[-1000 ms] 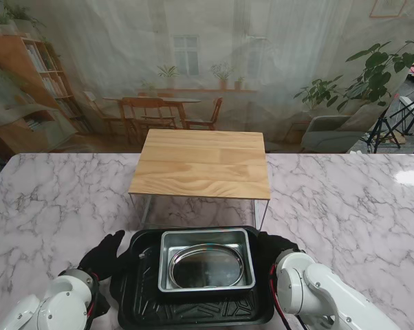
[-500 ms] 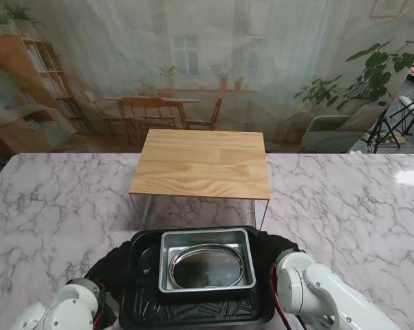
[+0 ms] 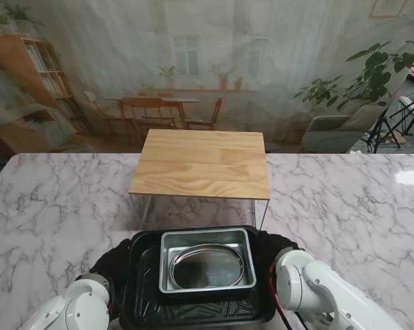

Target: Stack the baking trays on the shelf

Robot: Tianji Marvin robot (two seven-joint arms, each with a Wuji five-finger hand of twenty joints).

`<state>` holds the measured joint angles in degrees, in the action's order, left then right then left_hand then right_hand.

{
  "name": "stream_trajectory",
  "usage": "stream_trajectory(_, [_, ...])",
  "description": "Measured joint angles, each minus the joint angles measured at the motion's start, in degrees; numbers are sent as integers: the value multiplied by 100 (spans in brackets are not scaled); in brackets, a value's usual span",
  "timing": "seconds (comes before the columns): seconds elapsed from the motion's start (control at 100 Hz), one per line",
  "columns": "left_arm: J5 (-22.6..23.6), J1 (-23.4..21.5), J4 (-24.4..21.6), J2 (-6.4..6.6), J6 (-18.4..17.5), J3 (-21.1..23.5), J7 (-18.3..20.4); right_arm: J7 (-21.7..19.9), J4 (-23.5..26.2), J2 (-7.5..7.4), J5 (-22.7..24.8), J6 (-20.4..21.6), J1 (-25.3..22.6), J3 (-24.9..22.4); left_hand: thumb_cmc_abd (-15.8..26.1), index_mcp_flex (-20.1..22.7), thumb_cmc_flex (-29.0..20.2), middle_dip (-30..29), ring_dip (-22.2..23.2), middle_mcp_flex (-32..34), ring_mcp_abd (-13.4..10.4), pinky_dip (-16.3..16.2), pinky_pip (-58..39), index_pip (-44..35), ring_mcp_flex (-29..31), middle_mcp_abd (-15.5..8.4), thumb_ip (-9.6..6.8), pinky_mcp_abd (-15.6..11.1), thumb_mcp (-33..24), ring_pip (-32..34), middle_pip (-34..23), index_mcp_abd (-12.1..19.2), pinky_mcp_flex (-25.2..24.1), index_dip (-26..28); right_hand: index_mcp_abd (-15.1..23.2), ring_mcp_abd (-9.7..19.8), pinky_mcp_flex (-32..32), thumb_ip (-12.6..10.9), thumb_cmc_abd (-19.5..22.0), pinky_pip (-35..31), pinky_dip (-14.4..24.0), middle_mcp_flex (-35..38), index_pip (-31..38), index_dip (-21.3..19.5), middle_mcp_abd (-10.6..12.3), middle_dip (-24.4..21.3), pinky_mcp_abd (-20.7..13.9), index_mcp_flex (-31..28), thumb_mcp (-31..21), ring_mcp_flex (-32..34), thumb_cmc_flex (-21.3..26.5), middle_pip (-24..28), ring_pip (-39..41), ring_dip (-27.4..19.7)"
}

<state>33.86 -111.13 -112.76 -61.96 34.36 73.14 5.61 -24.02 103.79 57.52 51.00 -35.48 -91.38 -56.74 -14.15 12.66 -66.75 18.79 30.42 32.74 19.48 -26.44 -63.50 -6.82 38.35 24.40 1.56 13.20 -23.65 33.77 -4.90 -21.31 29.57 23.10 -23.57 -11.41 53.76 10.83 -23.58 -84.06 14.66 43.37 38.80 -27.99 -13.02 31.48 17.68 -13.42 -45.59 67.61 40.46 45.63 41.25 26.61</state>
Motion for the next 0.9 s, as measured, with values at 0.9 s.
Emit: stream_trajectory(0.9, [-1169, 123, 139, -253, -31, 19, -769, 247, 164, 12, -911, 184, -393, -534, -3, 1677, -238, 1400, 507, 1444, -191, 79, -688, -1498, 761, -522, 377, 9, -446, 433, -2017, -693, 525, 651, -278, -111, 636, 572, -807, -717, 216, 884, 287, 0, -56, 348, 93, -607, -972, 424, 215, 585, 1262, 341])
